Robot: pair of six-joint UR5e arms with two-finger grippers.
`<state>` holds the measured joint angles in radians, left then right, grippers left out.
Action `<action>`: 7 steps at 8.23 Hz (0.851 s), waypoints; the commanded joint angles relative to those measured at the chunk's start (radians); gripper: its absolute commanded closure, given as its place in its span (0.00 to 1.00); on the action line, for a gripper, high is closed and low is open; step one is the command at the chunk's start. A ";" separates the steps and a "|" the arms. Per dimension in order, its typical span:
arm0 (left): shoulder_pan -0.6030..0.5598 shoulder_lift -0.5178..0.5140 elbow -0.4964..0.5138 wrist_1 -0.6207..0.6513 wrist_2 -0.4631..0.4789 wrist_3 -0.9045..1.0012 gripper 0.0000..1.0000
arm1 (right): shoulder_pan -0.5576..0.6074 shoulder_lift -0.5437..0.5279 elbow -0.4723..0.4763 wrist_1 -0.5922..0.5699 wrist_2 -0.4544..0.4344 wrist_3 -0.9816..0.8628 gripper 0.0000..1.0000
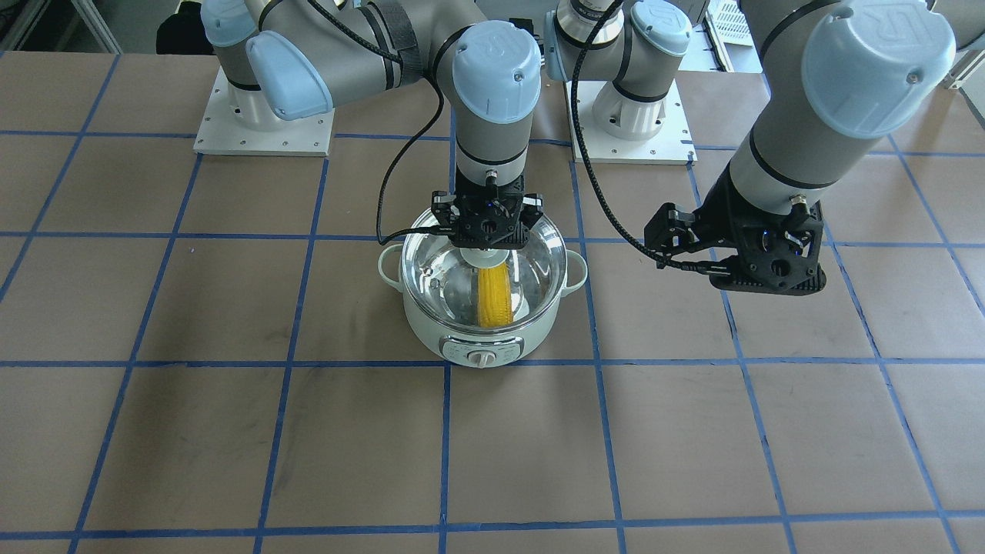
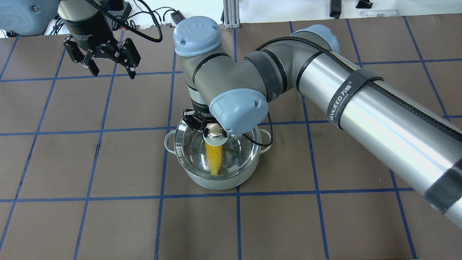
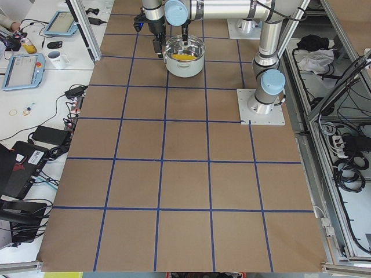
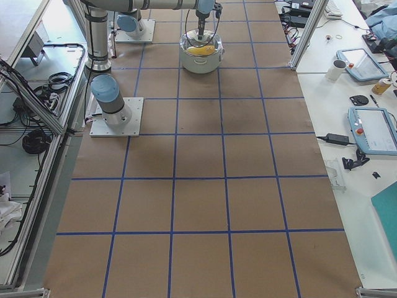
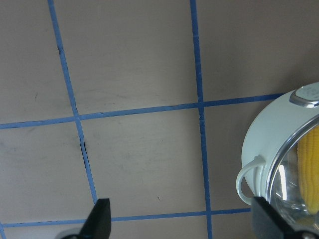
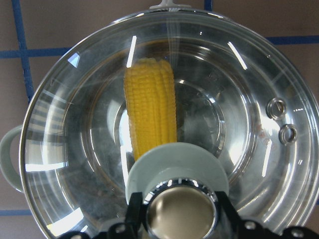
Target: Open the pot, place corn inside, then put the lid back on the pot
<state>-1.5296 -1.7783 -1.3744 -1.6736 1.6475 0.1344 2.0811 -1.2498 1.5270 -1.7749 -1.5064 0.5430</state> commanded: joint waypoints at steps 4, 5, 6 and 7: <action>0.000 0.000 -0.002 0.000 0.001 -0.012 0.00 | 0.000 0.003 0.001 -0.011 0.000 -0.009 0.69; 0.000 0.000 -0.002 0.000 0.001 -0.012 0.00 | 0.000 0.003 0.001 -0.011 -0.002 -0.014 0.69; -0.001 0.000 -0.002 0.000 0.003 -0.012 0.00 | 0.000 0.003 0.001 -0.011 0.000 -0.014 0.69; -0.001 0.000 -0.002 0.000 0.002 -0.012 0.00 | 0.000 0.003 0.001 -0.011 0.000 -0.012 0.69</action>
<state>-1.5299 -1.7779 -1.3760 -1.6736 1.6497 0.1228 2.0816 -1.2471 1.5279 -1.7852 -1.5068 0.5306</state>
